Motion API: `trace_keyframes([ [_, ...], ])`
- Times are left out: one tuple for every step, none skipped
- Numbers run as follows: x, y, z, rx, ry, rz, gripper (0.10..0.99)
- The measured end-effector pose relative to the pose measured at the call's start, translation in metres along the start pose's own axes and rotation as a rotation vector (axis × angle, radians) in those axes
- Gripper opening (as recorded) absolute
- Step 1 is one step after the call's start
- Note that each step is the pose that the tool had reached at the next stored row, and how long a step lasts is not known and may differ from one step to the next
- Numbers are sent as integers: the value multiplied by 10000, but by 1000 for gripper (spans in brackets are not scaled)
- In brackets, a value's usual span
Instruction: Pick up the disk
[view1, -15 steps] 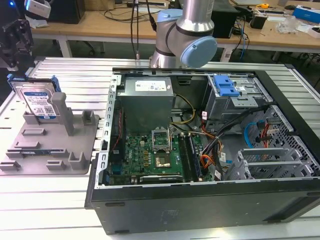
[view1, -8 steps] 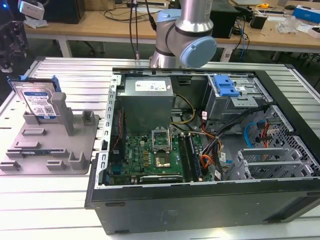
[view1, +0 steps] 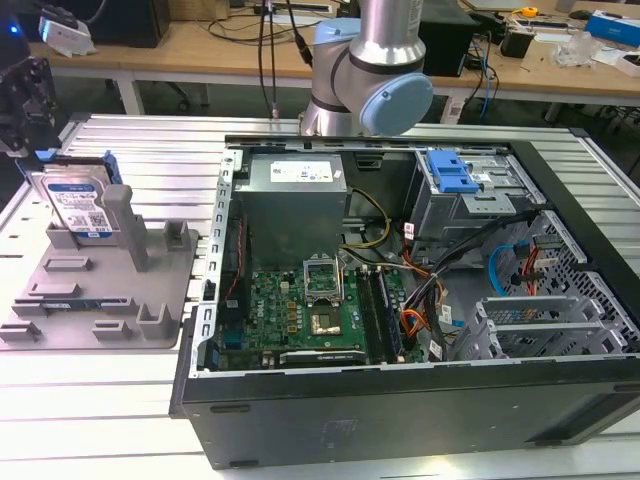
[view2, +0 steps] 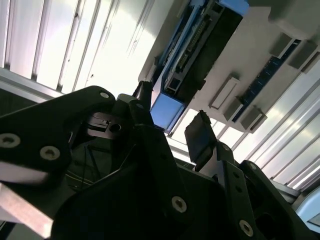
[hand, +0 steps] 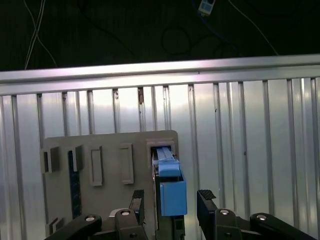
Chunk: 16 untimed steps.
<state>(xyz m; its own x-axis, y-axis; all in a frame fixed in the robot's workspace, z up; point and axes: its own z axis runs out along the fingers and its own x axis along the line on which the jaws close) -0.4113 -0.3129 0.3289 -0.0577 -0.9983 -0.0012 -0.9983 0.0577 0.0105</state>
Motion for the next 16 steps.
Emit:
trace_keyframes([
  [0, 0, 18, -14, 0, -16, 541],
  [0, 0, 29, -21, 1, -26, 541],
  [0, 0, 48, -31, 2, -46, 541],
  [0, 0, 60, -37, 2, -59, 541],
  [0, 0, 71, -42, 2, -74, 541],
  [0, 0, 86, -46, 3, -94, 541],
  [0, 0, 97, -48, 3, -108, 541],
  [0, 0, 110, -50, 3, -126, 541],
  [0, 0, 119, -51, 4, -140, 541],
  [0, 0, 135, -51, 4, -167, 541],
  [0, 0, 143, -50, 4, -182, 541],
  [0, 0, 149, -51, 5, -195, 541],
  [1, 0, 158, -51, 5, -215, 541],
  [1, 0, 164, -51, 5, -230, 541],
  [1, 0, 176, -52, 6, -259, 541],
  [1, 0, 178, -53, 7, -280, 541],
])
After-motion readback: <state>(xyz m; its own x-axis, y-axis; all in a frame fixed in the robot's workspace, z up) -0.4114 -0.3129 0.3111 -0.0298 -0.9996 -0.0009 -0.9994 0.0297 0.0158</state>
